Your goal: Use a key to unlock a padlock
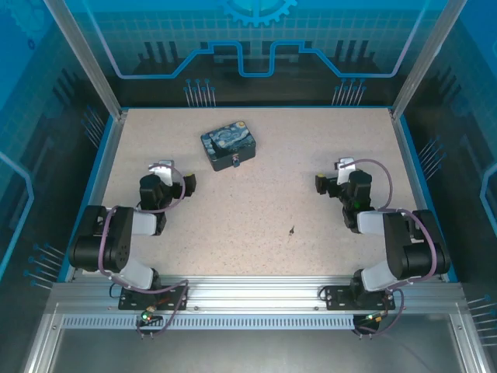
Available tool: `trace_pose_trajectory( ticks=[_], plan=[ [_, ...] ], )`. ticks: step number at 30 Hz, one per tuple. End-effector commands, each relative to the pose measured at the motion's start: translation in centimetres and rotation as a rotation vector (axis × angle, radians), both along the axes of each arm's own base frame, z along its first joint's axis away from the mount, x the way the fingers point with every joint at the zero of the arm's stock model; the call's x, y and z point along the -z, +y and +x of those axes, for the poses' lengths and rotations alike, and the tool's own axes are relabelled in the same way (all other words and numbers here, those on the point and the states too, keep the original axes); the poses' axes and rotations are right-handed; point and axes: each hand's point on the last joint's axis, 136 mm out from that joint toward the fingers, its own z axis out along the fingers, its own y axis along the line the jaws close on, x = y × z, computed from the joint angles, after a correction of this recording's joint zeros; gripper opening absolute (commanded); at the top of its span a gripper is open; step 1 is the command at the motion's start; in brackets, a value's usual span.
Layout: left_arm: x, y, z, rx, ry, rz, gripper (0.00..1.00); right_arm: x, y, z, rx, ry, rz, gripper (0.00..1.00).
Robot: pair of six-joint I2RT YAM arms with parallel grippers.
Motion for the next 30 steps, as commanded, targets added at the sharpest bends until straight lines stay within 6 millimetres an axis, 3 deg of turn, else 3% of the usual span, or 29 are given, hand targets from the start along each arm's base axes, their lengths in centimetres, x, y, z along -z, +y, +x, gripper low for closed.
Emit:
trace_pose_trajectory(
  ticks=[1, 23, 27, 30],
  plan=[
    [-0.9, 0.2, 0.5, -0.007, -0.029, -0.004, 0.99, -0.4, 0.4, 0.5, -0.013, -0.014, -0.005, 1.00],
    [-1.1, 0.7, 0.2, -0.040, -0.045, -0.008, 0.99, -0.5, 0.2, 0.6, -0.007, -0.016, -0.001, 1.00],
    [-3.5, 1.3, -1.1, -0.080, -0.096, -0.004, 0.99, -2.7, -1.9, 0.7, 0.112, 0.071, 0.030, 1.00],
    [-6.3, 1.8, -2.3, -0.120, -0.102, -0.037, 0.99, -4.4, -1.5, -0.5, 0.121, 0.144, 0.104, 1.00]
  ],
)
